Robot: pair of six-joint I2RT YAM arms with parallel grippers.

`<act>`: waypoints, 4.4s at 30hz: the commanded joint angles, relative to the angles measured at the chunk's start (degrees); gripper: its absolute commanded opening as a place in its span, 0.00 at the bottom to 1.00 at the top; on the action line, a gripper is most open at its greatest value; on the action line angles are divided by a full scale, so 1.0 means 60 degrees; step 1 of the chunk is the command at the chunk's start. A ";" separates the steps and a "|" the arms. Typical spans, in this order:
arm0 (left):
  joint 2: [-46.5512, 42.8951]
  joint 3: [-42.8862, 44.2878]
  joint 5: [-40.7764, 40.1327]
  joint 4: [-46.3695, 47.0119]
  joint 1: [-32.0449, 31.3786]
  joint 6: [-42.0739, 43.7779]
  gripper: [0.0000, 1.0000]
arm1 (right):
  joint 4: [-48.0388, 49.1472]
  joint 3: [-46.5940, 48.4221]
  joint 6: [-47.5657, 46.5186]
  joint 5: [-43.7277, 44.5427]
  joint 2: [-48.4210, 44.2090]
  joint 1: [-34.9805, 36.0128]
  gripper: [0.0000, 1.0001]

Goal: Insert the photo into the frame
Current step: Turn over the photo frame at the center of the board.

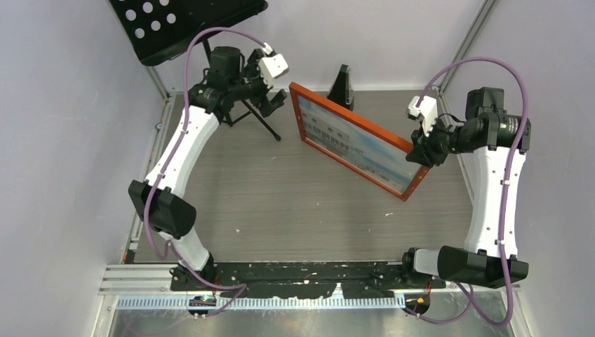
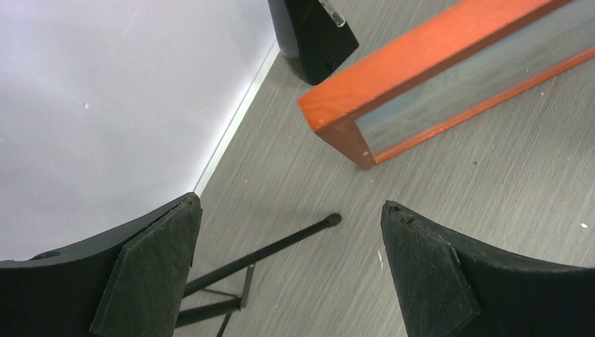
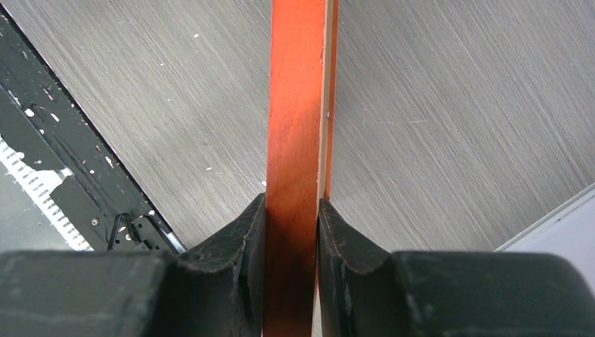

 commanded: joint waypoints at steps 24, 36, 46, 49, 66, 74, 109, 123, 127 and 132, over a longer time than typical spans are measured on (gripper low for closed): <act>0.1918 0.2287 0.4112 -0.1203 0.0345 0.3362 0.99 | -0.0251 0.0111 0.0105 -0.0849 0.0613 0.0008 0.05; 0.2425 0.2139 0.5169 -0.0648 0.0982 0.3432 0.99 | -0.0229 -0.0219 -0.0064 -0.0771 0.0638 0.0012 0.05; 0.3441 0.2171 0.6655 -0.0149 0.1541 0.2863 0.98 | -0.0079 -0.0405 -0.0068 -0.0825 0.0781 0.0014 0.06; 0.3844 0.2380 0.7138 0.0030 0.1682 0.2633 0.97 | -0.0038 -0.0483 -0.0062 -0.0822 0.0809 0.0008 0.06; 0.4510 0.2615 0.8177 -0.0687 0.1669 0.2915 0.59 | 0.0502 -0.0222 0.0513 -0.0503 0.1172 0.0017 0.05; 0.3705 0.1637 0.8032 -0.0968 0.1681 0.3347 0.27 | 0.1001 -0.0131 0.1063 -0.0336 0.1051 0.0014 0.05; -0.4234 -0.7213 0.5692 0.3668 0.1104 -0.0833 0.00 | 0.0067 -0.0230 0.0835 -0.0945 -0.0630 0.0053 0.05; -0.5593 -0.8814 0.4943 0.3494 0.1081 -0.1294 0.00 | 0.0809 -0.1814 0.1074 -0.0896 -0.0776 0.0094 0.05; -0.5778 -0.8928 0.4775 0.3513 0.1003 -0.1433 0.00 | 0.1091 -0.1722 0.1318 -0.0712 -0.0639 0.0092 0.05; -0.5612 -0.8696 0.4459 0.3492 0.0954 -0.1839 0.00 | 0.1690 -0.1573 0.1832 -0.0266 -0.0335 0.0095 0.09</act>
